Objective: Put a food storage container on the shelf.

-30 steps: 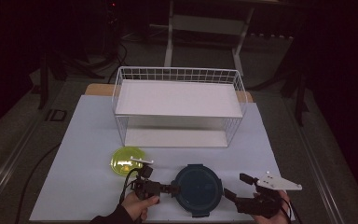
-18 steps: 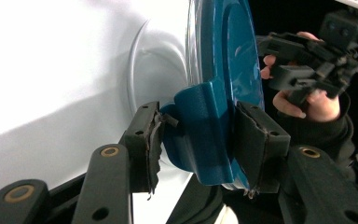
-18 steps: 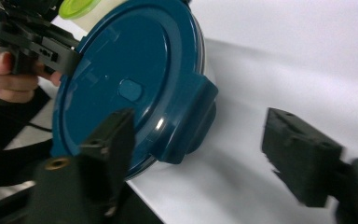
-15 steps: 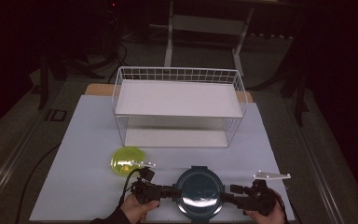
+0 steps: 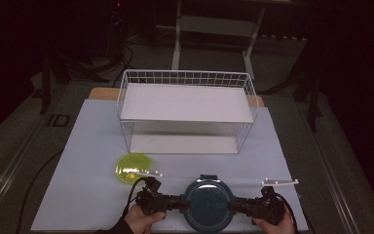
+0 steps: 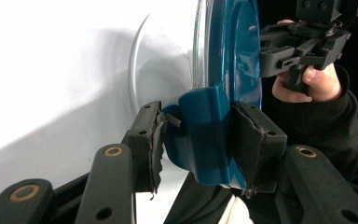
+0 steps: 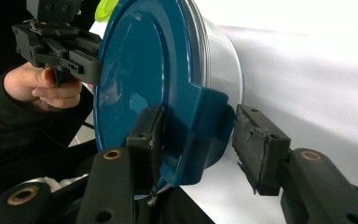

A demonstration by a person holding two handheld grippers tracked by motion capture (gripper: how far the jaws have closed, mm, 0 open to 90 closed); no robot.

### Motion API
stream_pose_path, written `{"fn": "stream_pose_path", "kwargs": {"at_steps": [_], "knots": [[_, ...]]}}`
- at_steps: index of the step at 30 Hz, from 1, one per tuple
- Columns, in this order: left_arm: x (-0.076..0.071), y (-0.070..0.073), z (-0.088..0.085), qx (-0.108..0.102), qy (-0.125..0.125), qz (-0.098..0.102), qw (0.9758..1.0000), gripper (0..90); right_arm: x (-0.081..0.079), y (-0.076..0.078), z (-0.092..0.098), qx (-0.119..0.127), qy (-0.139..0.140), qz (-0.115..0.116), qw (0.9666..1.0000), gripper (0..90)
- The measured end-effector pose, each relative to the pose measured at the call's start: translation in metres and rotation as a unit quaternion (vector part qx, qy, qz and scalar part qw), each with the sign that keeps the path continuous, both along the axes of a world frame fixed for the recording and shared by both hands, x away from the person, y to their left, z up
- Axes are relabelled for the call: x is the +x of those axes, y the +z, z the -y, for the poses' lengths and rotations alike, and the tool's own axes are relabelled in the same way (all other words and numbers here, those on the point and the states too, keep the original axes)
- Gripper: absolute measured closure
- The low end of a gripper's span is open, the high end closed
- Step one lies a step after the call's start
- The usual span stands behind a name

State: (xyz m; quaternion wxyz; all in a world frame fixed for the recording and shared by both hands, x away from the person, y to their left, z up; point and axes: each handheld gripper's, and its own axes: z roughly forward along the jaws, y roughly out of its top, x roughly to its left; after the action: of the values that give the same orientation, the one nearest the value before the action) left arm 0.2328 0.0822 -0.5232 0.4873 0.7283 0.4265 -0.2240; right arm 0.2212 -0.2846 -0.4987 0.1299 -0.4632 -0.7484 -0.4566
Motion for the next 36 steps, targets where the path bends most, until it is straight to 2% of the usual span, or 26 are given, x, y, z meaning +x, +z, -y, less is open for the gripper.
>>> {"fn": "stream_pose_path", "kwargs": {"at_steps": [2,5,8,9,11,18,21,27,32,36], "knots": [[-0.001,0.000,0.000,-0.001,0.002,0.002,1.0000,54.3,0.000,-0.001,0.001,0.005,0.000,-0.007,1.0000,52.7],[0.000,-0.001,0.000,-0.003,0.000,-0.001,1.0000,54.3,0.001,-0.006,0.003,0.031,-0.005,-0.030,0.9991,53.8],[0.000,-0.001,-0.001,-0.003,0.003,-0.005,1.0000,54.4,0.001,-0.007,0.003,0.033,-0.005,-0.031,0.9990,54.0],[0.001,-0.002,-0.001,-0.004,0.004,-0.013,0.9999,54.5,0.002,-0.007,0.003,0.035,-0.006,-0.034,0.9988,54.0],[0.001,-0.003,-0.002,-0.007,0.006,-0.021,0.9997,54.5,0.002,-0.008,0.002,0.038,-0.012,-0.035,0.9986,54.0],[0.002,-0.003,-0.002,-0.011,0.006,-0.024,0.9996,55.4,0.000,-0.005,0.001,0.034,-0.012,-0.039,0.9986,54.9],[0.000,-0.001,-0.001,-0.011,0.006,-0.024,0.9996,55.9,-0.001,-0.005,0.003,0.041,-0.011,-0.046,0.9980,56.0],[-0.002,0.002,0.000,-0.011,0.006,-0.027,0.9996,56.7,-0.003,-0.006,0.005,0.051,-0.010,-0.045,0.9976,56.7],[-0.003,0.003,0.000,-0.011,0.006,-0.019,0.9997,56.8,-0.005,-0.004,0.005,0.049,-0.014,-0.044,0.9977,56.7],[-0.003,0.010,0.001,-0.009,0.004,-0.016,0.9998,56.9,-0.005,0.001,0.006,0.054,-0.013,-0.039,0.9977,56.8]]}}
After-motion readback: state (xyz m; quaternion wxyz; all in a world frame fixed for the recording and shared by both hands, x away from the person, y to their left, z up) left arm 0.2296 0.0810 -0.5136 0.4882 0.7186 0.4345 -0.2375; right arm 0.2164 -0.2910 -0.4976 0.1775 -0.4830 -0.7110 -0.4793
